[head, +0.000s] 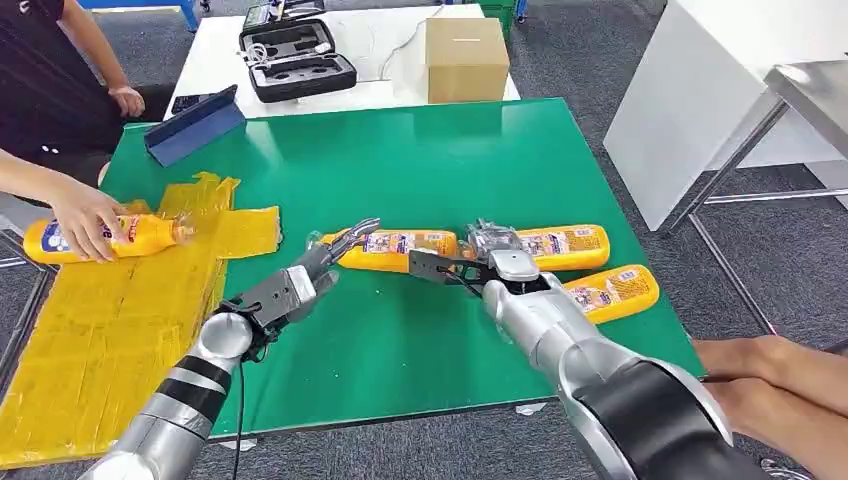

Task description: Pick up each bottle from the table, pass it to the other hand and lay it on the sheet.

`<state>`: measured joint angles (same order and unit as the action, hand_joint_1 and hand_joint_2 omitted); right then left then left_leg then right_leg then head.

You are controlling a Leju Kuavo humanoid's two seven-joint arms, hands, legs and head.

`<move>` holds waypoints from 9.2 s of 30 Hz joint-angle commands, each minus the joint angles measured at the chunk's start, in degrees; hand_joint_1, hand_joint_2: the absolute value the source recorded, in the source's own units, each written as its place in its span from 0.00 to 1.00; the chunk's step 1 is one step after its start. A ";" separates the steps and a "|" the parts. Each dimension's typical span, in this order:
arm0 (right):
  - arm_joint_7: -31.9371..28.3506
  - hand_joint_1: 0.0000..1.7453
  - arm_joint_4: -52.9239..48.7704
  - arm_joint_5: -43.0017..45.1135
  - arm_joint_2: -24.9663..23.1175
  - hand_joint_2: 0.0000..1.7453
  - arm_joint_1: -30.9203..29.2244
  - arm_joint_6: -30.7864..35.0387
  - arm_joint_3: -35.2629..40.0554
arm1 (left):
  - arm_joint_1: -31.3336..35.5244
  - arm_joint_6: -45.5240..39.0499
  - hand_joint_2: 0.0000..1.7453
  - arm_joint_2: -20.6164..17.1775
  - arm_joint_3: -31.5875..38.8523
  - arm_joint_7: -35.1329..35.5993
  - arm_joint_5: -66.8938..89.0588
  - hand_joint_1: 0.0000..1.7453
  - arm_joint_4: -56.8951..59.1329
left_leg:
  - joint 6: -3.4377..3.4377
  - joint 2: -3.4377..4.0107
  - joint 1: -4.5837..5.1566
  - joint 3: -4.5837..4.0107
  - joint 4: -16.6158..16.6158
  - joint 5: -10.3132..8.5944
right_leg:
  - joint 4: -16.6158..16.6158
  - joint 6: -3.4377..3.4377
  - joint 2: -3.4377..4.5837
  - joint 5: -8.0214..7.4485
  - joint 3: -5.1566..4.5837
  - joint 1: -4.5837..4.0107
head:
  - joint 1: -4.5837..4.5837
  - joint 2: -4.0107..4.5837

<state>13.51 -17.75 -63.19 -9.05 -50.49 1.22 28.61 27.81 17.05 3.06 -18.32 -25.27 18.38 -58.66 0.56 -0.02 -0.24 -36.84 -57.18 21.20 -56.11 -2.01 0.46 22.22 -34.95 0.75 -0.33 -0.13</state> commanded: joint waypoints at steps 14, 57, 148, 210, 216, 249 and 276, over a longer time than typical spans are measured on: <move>1.56 0.00 3.71 -0.70 -3.00 1.00 -3.58 -1.37 -3.00 | 3.26 1.73 0.00 -0.39 -3.63 -0.80 -0.61 0.00 3.49 | -0.03 -0.05 0.01 0.03 -0.04 0.04 | -0.06 0.06 -0.09 0.07 0.02 0.00 | 0.02 0.00; -25.42 0.00 -78.76 39.70 35.51 1.00 33.96 -13.09 4.15 | -29.34 -2.83 0.00 -3.16 19.75 -3.91 1.04 0.00 -21.80 | 0.00 -0.72 -0.09 0.07 0.09 0.18 | 0.21 0.06 -0.67 0.29 0.30 -0.09 | 0.00 0.00; -14.07 0.00 -41.97 25.90 42.55 1.00 17.49 -21.07 14.28 | -20.55 -0.93 0.00 -4.39 14.46 -0.31 -4.56 0.00 -16.26 | 0.16 0.22 0.08 -0.09 0.08 0.05 | 0.11 0.07 0.23 -0.17 -0.09 0.03 | -0.04 0.00; -11.60 1.00 -41.49 34.62 9.57 1.00 0.53 -6.63 -0.15 | -10.28 -3.11 1.00 4.65 17.68 6.46 -19.11 0.00 -9.51 | -0.11 0.76 0.05 -0.61 -0.21 -0.36 | -0.50 0.35 0.71 -0.50 -0.92 -0.06 | -0.04 0.00; -12.48 1.00 -28.25 33.46 0.92 1.00 -4.03 -4.17 2.68 | -3.67 -6.89 1.00 7.61 16.52 7.12 -22.31 0.00 -3.28 | -0.13 0.57 0.01 -0.83 -0.02 -0.72 | -0.29 0.34 0.53 -0.79 -1.11 -0.09 | 0.00 0.00; -15.36 0.92 -24.19 33.58 -10.67 1.00 5.35 -3.88 29.21 | -2.25 -7.93 1.00 10.01 15.69 4.99 -29.70 1.00 -0.51 | -0.15 0.38 -0.04 -0.94 0.06 -0.73 | -0.19 0.34 0.31 -0.73 -1.17 -0.14 | 0.00 0.00; -16.68 0.00 -24.54 37.58 -3.81 0.00 1.26 -0.95 12.87 | -0.78 -17.92 1.00 5.06 15.89 3.20 -11.19 1.00 -1.39 | -0.13 0.21 -0.04 -1.08 -0.07 -0.78 | -0.29 0.31 0.12 -0.72 -1.27 -0.13 | 0.04 0.00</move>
<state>-2.97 -41.16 -26.21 -17.66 -46.75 0.66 47.06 21.78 7.06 12.59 -0.79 -22.97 -3.32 -63.50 0.45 0.40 -0.24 -38.05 -57.14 20.30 -56.32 -1.76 0.83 21.34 -36.43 0.67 -0.28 -0.13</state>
